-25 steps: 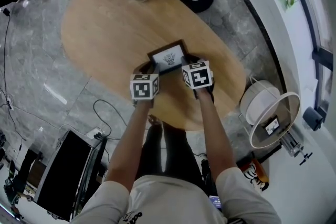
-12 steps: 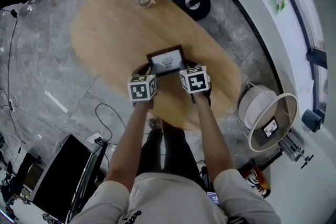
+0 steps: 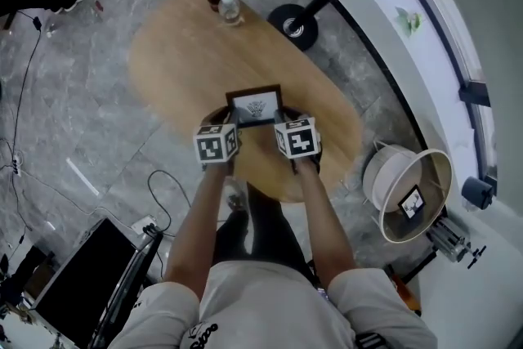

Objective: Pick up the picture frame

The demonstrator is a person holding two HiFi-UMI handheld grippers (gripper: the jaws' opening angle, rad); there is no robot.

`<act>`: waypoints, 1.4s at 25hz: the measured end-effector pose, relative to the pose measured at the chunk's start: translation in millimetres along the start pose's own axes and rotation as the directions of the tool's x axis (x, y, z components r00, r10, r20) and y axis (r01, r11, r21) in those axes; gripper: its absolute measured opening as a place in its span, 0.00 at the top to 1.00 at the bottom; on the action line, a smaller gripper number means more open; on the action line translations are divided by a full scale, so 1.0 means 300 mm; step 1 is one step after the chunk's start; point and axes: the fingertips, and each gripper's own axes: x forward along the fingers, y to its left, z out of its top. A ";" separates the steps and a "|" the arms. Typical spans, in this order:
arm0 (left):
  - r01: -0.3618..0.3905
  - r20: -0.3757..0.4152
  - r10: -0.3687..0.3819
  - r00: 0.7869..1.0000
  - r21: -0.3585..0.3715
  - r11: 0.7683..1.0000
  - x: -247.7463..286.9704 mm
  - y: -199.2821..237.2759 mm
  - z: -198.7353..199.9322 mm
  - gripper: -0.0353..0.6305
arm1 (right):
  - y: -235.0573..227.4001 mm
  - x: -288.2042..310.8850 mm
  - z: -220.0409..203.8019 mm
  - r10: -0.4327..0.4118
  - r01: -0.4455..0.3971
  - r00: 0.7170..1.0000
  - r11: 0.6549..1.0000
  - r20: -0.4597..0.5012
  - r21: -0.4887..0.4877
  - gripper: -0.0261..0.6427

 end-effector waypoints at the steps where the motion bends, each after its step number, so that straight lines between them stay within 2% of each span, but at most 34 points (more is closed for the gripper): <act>1: 0.001 0.013 -0.001 1.000 0.001 1.000 -0.029 -0.007 0.006 0.81 | 0.015 -0.028 0.006 0.000 0.000 1.000 1.000 0.012 -0.009 0.83; 8: -0.011 0.117 0.009 0.993 0.017 1.000 -0.252 -0.055 0.027 0.82 | 0.129 -0.208 0.025 -0.004 0.010 0.995 0.998 0.100 -0.062 0.83; 13: -0.030 0.179 0.020 0.984 0.050 0.998 -0.434 -0.071 0.018 0.82 | 0.243 -0.325 -0.001 -0.008 0.018 0.987 0.998 0.158 -0.062 0.84; 19: -0.052 0.265 0.027 0.964 0.088 0.995 -0.646 -0.119 0.013 0.82 | 0.355 -0.498 -0.016 -0.011 0.031 0.968 0.997 0.252 -0.075 0.84; 26: -0.071 0.367 0.016 0.930 0.136 0.988 -0.893 -0.165 0.016 0.82 | 0.495 -0.700 -0.010 -0.001 0.052 0.935 0.989 0.354 -0.136 0.84; 35: -0.096 0.483 -0.013 0.876 0.199 0.975 -1.179 -0.262 0.018 0.82 | 0.624 -0.953 -0.031 -0.002 0.079 0.885 0.986 0.466 -0.145 0.84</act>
